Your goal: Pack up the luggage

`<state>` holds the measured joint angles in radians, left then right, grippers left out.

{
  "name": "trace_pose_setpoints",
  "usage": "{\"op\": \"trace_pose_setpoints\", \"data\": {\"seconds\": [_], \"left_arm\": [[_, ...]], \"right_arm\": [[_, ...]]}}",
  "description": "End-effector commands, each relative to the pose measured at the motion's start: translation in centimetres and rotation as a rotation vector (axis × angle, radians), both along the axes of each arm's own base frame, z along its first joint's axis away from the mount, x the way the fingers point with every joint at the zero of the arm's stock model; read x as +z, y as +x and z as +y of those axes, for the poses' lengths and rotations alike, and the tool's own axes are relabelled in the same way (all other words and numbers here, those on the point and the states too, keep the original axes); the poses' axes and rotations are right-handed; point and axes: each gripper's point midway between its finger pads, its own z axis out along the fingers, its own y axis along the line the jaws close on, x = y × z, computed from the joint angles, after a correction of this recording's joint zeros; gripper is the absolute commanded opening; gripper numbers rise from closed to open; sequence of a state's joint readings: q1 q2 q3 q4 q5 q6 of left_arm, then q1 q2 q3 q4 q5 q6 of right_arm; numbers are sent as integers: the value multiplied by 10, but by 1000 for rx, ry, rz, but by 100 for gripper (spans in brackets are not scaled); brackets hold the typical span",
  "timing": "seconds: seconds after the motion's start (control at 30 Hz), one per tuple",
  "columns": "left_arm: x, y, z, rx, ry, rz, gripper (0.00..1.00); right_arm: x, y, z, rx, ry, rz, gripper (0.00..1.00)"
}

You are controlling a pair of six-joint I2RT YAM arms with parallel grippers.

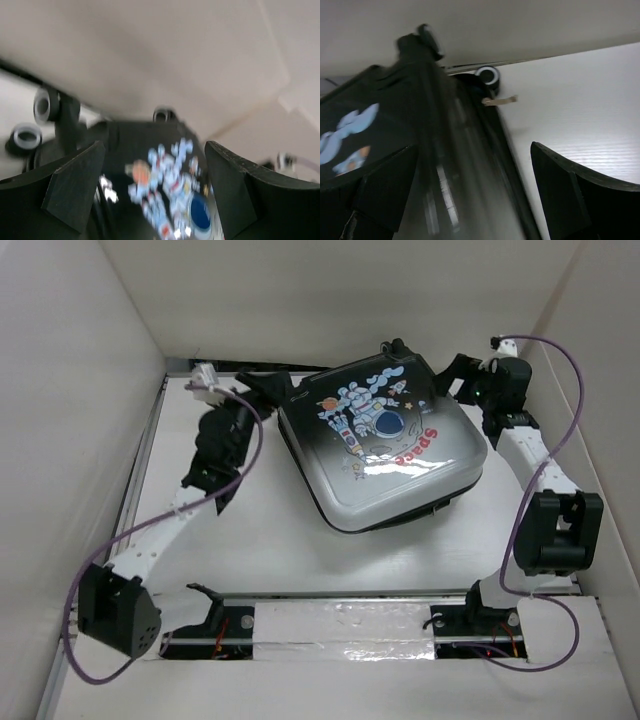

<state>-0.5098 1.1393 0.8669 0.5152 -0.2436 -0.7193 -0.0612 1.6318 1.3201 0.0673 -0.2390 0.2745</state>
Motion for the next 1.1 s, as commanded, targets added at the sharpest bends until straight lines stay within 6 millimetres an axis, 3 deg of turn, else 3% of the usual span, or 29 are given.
{"op": "trace_pose_setpoints", "data": {"seconds": [0.0,0.03,0.1,0.13,0.17,0.2,0.23,0.27,0.33,0.4,0.43,0.53,0.67,0.87,1.07], "left_arm": [[22,44,14,-44,-64,-30,80],[12,70,15,-47,-72,12,80],[0,96,23,-97,-68,45,80],[-11,118,20,-105,-65,78,82],[-16,127,17,-131,-57,96,83],[-23,139,19,-137,-49,121,84],[-34,156,12,-155,-38,164,86],[-38,161,12,-176,-32,179,86],[-49,168,15,-175,-38,201,86],[-54,167,17,-163,-51,208,87],[-62,164,19,-155,-53,219,88],[-80,162,20,-143,-64,252,89],[-92,164,11,-190,-111,249,93],[-97,172,-1,-249,-215,204,91],[-89,176,-16,-276,-290,148,81]], "right_arm": [[11,-23,21,67,53,-7,100],[5,-29,21,64,55,-4,100],[18,-43,21,57,58,-42,98],[9,-50,21,55,60,-39,88],[9,-58,26,65,64,-48,72],[25,-71,28,66,74,-97,39],[27,-78,31,68,73,-118,18],[11,-89,35,68,76,-91,5],[22,-105,35,53,73,-141,5],[7,-117,39,51,65,-117,14],[9,-122,37,41,57,-128,18],[7,-128,40,47,60,-133,42],[10,-129,48,70,55,-131,52],[11,-139,61,116,56,-126,54],[19,-155,69,143,43,-143,54]]}}
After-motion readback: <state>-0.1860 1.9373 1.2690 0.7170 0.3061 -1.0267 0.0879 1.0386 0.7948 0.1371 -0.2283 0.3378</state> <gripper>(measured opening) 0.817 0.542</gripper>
